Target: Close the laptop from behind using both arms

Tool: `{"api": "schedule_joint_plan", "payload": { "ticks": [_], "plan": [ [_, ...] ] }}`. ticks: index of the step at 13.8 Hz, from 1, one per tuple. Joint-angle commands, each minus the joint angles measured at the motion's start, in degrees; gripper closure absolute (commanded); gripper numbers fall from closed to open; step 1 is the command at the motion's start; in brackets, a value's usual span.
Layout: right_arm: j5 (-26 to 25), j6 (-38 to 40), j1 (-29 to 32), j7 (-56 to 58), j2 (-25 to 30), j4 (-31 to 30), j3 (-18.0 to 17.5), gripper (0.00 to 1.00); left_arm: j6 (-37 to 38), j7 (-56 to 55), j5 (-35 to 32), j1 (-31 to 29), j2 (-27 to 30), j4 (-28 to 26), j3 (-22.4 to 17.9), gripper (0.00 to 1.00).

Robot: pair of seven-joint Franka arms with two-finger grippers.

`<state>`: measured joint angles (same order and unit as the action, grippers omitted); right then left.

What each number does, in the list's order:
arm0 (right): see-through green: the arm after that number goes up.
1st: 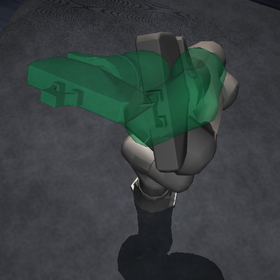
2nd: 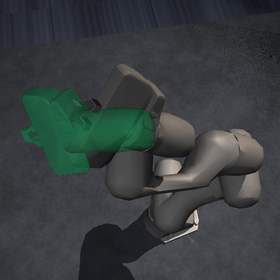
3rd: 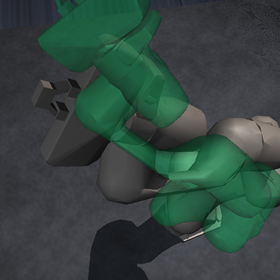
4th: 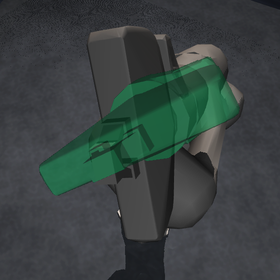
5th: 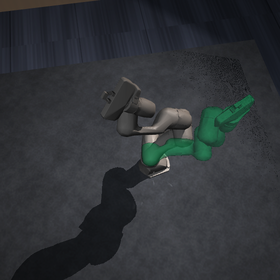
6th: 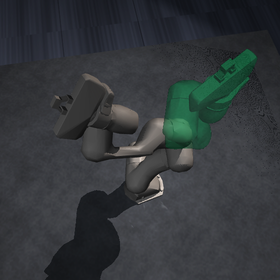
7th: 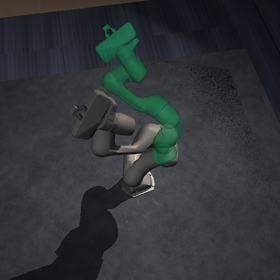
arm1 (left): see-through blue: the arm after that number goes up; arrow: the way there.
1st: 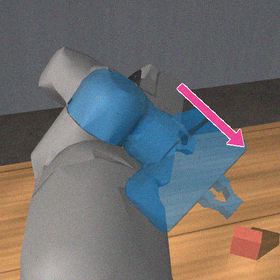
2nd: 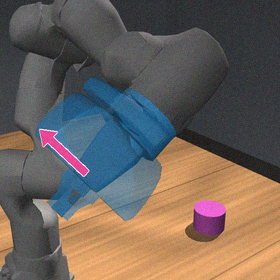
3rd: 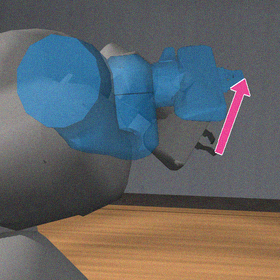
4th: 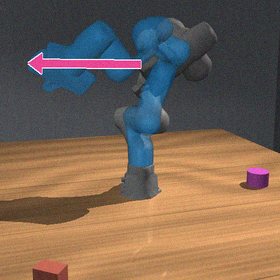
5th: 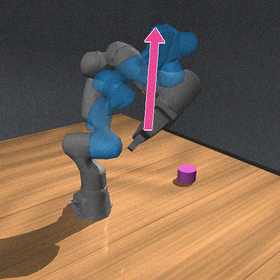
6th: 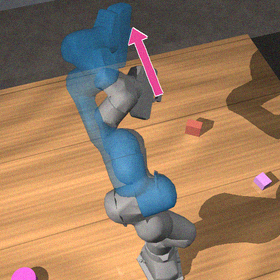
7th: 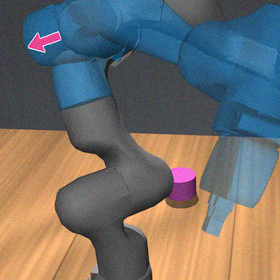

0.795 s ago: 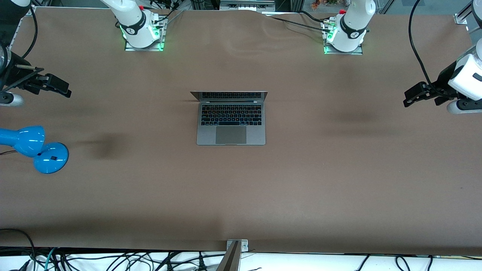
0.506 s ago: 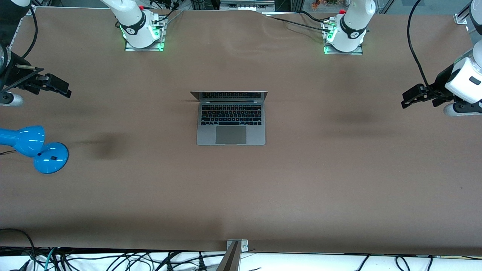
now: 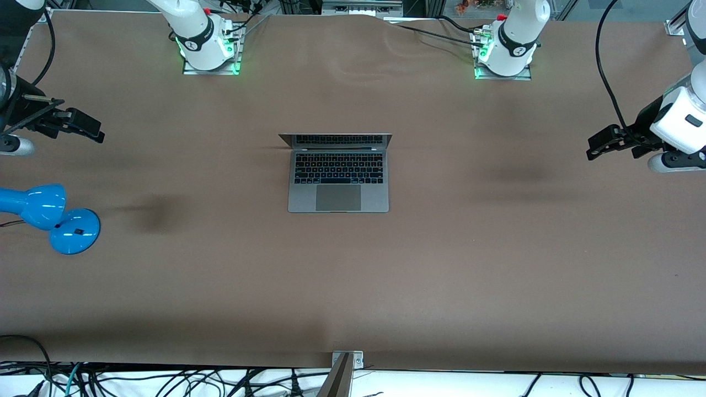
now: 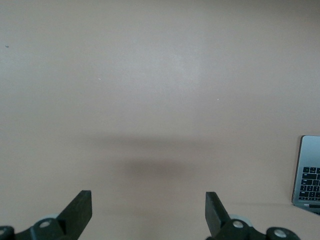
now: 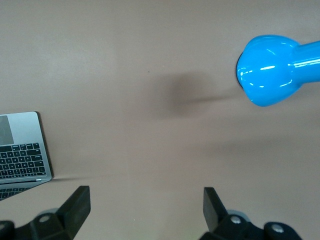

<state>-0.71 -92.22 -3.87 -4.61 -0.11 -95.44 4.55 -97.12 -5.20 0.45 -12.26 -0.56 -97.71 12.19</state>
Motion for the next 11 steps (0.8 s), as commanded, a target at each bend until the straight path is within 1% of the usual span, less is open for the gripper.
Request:
{"api": "schedule_joint_plan", "payload": {
  "ticks": [1, 3, 8, 11],
  "plan": [
    [0.5, 0.1, 0.4, 0.5, -0.1, 0.7, -0.2, 0.00, 1.3, 1.0, 0.3, -0.3, -1.0, 2.4, 0.4, 0.00],
    [0.5, 0.1, 0.4, 0.5, -0.1, 0.7, -0.2, 0.00, 1.4, 1.2, 0.4, -0.2, -2.9, 4.3, 0.5, 0.00],
    [0.5, 0.1, 0.4, 0.5, -0.1, 0.7, -0.2, 0.00, 1.3, 1.4, 1.1, 0.4, -5.1, 4.5, 0.7, 0.00],
    [0.5, 0.1, 0.4, 0.5, -0.1, 0.7, -0.2, 0.00, 2.5, 1.3, 1.3, 1.1, -5.4, 4.2, 3.2, 0.00]
  ]
}}
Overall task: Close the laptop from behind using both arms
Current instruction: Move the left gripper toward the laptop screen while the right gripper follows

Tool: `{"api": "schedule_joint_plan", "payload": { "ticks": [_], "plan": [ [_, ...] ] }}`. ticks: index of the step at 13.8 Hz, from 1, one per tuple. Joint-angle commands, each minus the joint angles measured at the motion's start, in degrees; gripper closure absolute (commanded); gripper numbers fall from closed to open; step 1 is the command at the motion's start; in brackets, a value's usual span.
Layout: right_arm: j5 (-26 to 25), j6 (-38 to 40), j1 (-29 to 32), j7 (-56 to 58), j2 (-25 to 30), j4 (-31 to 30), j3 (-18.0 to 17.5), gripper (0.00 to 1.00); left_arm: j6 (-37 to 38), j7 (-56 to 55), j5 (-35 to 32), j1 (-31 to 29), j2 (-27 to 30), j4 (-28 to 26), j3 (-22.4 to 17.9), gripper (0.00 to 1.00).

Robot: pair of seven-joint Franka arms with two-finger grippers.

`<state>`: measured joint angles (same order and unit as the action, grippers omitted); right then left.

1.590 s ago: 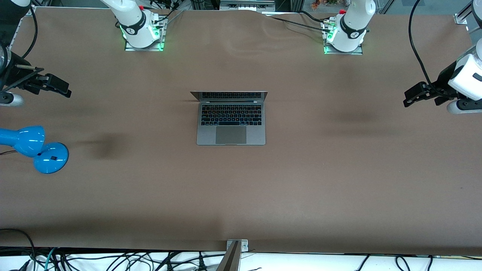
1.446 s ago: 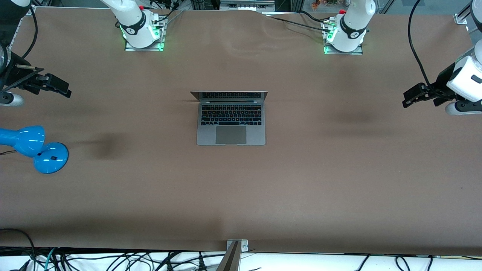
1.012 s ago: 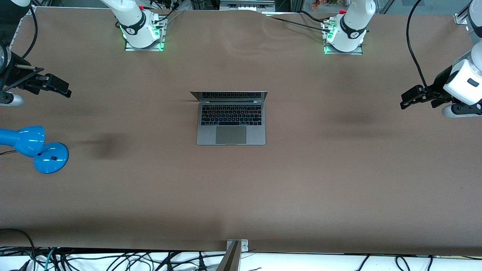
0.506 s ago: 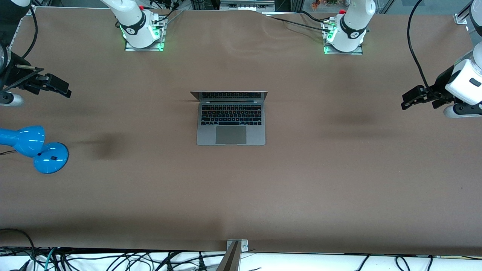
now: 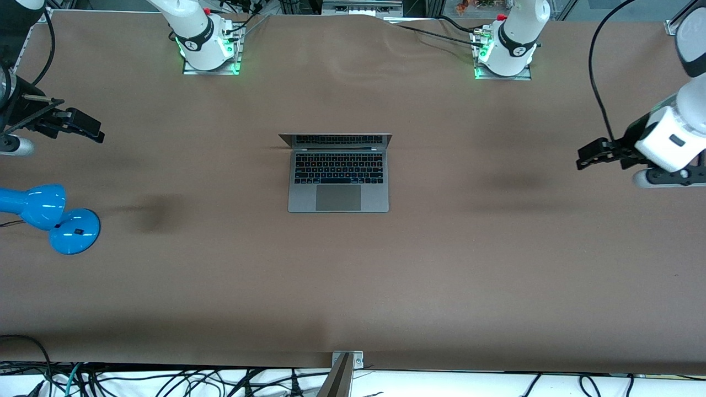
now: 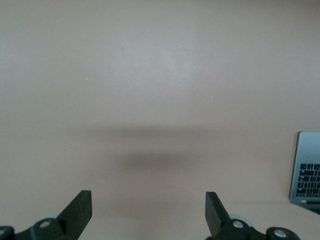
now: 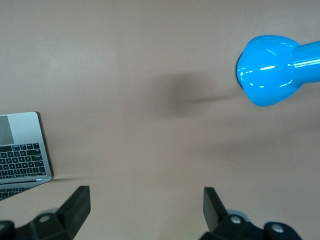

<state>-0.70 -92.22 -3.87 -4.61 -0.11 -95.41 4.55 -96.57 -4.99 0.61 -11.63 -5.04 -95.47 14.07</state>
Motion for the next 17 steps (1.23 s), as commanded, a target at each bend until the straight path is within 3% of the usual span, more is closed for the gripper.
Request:
{"api": "schedule_joint_plan", "payload": {
  "ticks": [1, 8, 17],
  "plan": [
    [0.5, 0.1, 0.4, 0.5, -0.1, 0.7, -0.2, 0.00, 2.0, 0.9, 1.1, 0.6, -0.9, 1.7, 2.2, 0.00],
    [0.5, 0.1, 0.4, 0.5, -0.1, 0.7, -0.2, 0.00, 3.7, -6.6, 6.1, 1.1, -4.5, 2.3, 7.3, 0.00],
    [0.5, 0.1, 0.4, 0.5, -0.1, 0.7, -0.2, 0.00, 4.1, -32.2, 12.0, 14.4, -6.2, 1.2, 9.0, 0.00]
  ]
}}
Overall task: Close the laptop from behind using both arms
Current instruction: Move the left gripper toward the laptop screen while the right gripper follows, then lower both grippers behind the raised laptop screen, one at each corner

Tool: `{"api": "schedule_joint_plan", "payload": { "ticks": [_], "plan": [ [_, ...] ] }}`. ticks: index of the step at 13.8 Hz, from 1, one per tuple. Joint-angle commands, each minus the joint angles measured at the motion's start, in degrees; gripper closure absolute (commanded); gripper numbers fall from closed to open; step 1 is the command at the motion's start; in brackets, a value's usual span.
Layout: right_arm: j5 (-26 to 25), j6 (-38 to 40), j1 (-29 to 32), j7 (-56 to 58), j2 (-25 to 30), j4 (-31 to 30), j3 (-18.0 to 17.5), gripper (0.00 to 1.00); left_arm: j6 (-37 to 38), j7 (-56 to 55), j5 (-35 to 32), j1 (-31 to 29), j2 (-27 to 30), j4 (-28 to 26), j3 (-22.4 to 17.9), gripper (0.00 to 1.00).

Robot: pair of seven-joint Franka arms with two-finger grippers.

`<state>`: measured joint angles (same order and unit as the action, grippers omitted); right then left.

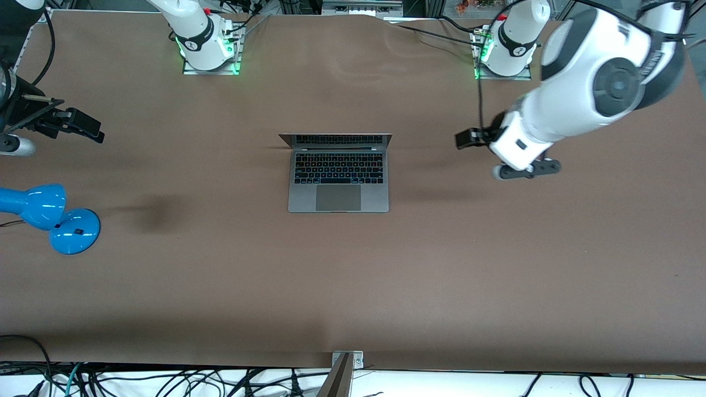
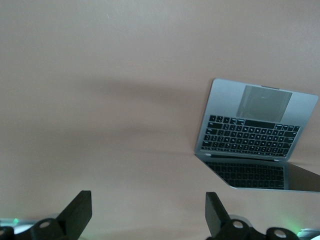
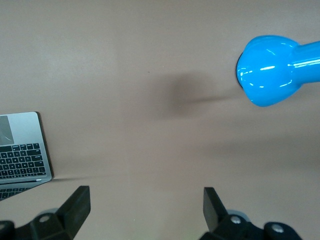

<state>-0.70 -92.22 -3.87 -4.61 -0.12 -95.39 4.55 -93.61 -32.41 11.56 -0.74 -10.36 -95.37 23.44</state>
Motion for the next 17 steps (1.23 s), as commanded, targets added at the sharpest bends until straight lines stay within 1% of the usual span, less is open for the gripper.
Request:
{"api": "schedule_joint_plan", "payload": {
  "ticks": [1, 2, 4, 7, 9, 10, 11, 12, 13, 15, 16, 17],
  "plan": [
    [0.5, 0.1, 0.4, 0.5, -0.1, 0.6, -0.2, 0.00, 0.7, -7.1, 1.1, 5.6, -1.2, 1.1, -0.4, 0.00],
    [0.5, 0.2, 0.4, 0.5, -0.1, 0.6, -0.2, 0.00, 0.3, -10.5, 2.3, 7.1, -2.5, 1.5, -0.4, 0.00],
    [0.6, 1.4, -0.3, 0.5, -0.1, 0.0, -0.8, 0.00, -2.1, -12.2, 3.7, 9.4, -4.0, 1.2, -0.4, 0.00],
    [0.8, 5.3, -3.7, 0.6, -1.2, 0.2, -1.9, 0.00, -3.2, -17.9, 3.8, 15.7, -7.0, 1.2, -0.4, 0.00],
    [1.0, 8.4, -6.9, 0.5, -1.4, 0.1, -2.3, 0.00, -4.1, -19.5, 4.7, 17.3, -7.5, 1.1, -0.4, 0.01],
    [1.1, 10.1, -9.3, 0.5, -2.0, 0.0, -2.3, 0.00, -4.0, -19.8, 4.9, 17.4, -7.4, 1.1, -0.4, 0.08],
    [2.1, 11.4, -11.1, 0.4, -2.3, -0.2, -2.3, 0.00, -4.0, -20.1, 4.9, 17.9, -7.1, 0.9, -0.4, 0.27],
    [3.1, 11.8, -12.9, 0.1, -2.5, -0.8, -2.3, 0.00, -4.0, -20.8, 4.9, 18.8, -7.0, 0.7, -0.4, 0.51],
    [3.4, 11.7, -14.5, 0.0, -2.5, -1.5, -2.4, 0.00, -4.2, -22.0, 4.6, 19.9, -7.1, 0.7, -0.5, 0.68],
    [5.3, 10.8, -16.4, -0.1, -2.5, -3.6, -2.4, 0.00, -4.4, -21.4, 4.4, 19.6, -7.1, 1.3, -0.5, 0.80],
    [6.8, 9.8, -16.5, -0.1, -2.3, -4.8, -3.0, 0.00, -4.4, -20.7, 4.4, 19.4, -7.1, 1.7, -0.5, 0.85],
    [7.3, 8.7, -16.5, -0.3, -2.1, -5.9, -4.5, 0.00, -4.4, -18.8, 4.5, 19.1, -7.1, 1.8, -0.6, 0.92]
  ]
}}
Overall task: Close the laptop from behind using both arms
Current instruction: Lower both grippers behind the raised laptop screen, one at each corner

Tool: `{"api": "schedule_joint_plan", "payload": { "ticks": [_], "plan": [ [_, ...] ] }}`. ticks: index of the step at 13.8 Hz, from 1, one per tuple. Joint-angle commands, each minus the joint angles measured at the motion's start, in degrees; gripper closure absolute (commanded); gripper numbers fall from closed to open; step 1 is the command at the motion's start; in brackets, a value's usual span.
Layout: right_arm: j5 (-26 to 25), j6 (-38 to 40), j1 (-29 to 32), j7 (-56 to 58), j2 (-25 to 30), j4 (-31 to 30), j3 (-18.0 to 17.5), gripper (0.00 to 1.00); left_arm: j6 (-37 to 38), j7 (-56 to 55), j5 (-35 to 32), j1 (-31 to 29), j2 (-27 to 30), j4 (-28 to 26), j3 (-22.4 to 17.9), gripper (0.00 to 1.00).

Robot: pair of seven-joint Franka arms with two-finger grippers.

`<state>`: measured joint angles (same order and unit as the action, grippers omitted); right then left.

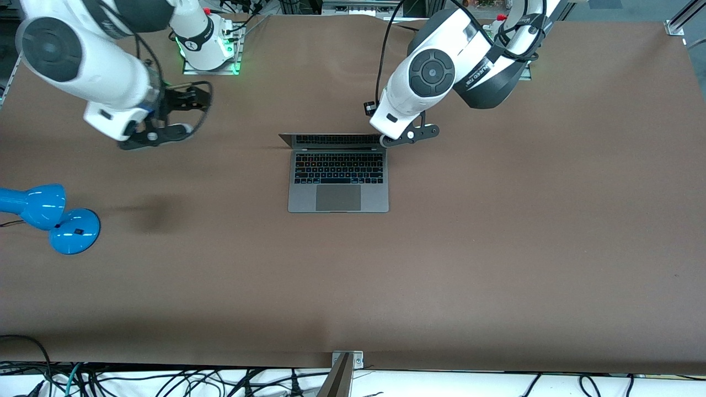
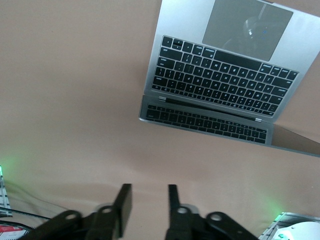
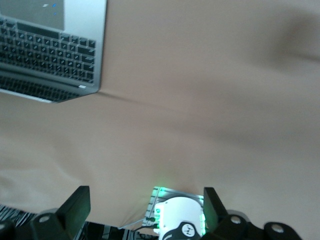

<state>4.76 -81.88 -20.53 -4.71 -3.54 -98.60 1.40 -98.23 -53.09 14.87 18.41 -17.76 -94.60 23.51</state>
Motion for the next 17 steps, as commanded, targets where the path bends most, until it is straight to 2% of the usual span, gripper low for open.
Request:
{"api": "schedule_joint_plan", "payload": {
  "ticks": [1, 3, 6, 9, 10, 11, 12, 13, 17],
  "plan": [
    [1.8, -2.9, 0.1, -0.7, 1.5, -4.0, -2.7, 0.00, 0.1, 2.6, 1.5, -0.2, 0.2, 1.0, -0.7, 0.96],
    [2.0, -5.8, 0.1, -6.2, 2.0, -6.7, -6.1, 0.00, 0.1, 2.2, 1.4, -0.2, 0.1, 0.8, -0.8, 1.00],
    [2.2, -10.7, 0.1, -18.0, 2.0, -9.7, -11.8, 0.00, 0.1, 0.2, 2.3, 0.3, -0.8, 0.1, -0.7, 1.00],
    [4.7, -16.3, 0.2, -25.9, 2.0, -13.9, -16.5, 0.01, 0.1, -1.1, 2.8, 0.3, -2.4, -0.2, -0.7, 1.00],
    [4.7, -19.0, 0.2, -27.4, 2.0, -15.4, -18.2, 0.10, 0.1, -1.1, 2.8, 0.1, -3.2, -0.2, -0.8, 1.00],
    [4.7, -20.9, 0.1, -28.1, 1.7, -16.2, -19.4, 0.30, 0.1, -1.1, 2.7, 0.0, -3.9, -0.2, -0.8, 1.00],
    [4.7, -21.9, 0.2, -28.1, 1.0, -16.4, -20.8, 0.72, 0.1, -1.1, 2.5, 0.0, -4.5, -0.2, -0.8, 1.00],
    [4.7, -22.2, 0.1, -28.1, 0.0, -16.4, -21.5, 1.00, 0.1, -1.1, 2.4, 0.1, -4.7, -0.2, -0.8, 1.00],
    [4.2, -23.2, -0.2, -28.4, -1.0, -16.4, -22.0, 1.00, -2.7, -0.9, 1.6, 0.0, -6.8, -0.2, -0.9, 1.00]
  ]
}}
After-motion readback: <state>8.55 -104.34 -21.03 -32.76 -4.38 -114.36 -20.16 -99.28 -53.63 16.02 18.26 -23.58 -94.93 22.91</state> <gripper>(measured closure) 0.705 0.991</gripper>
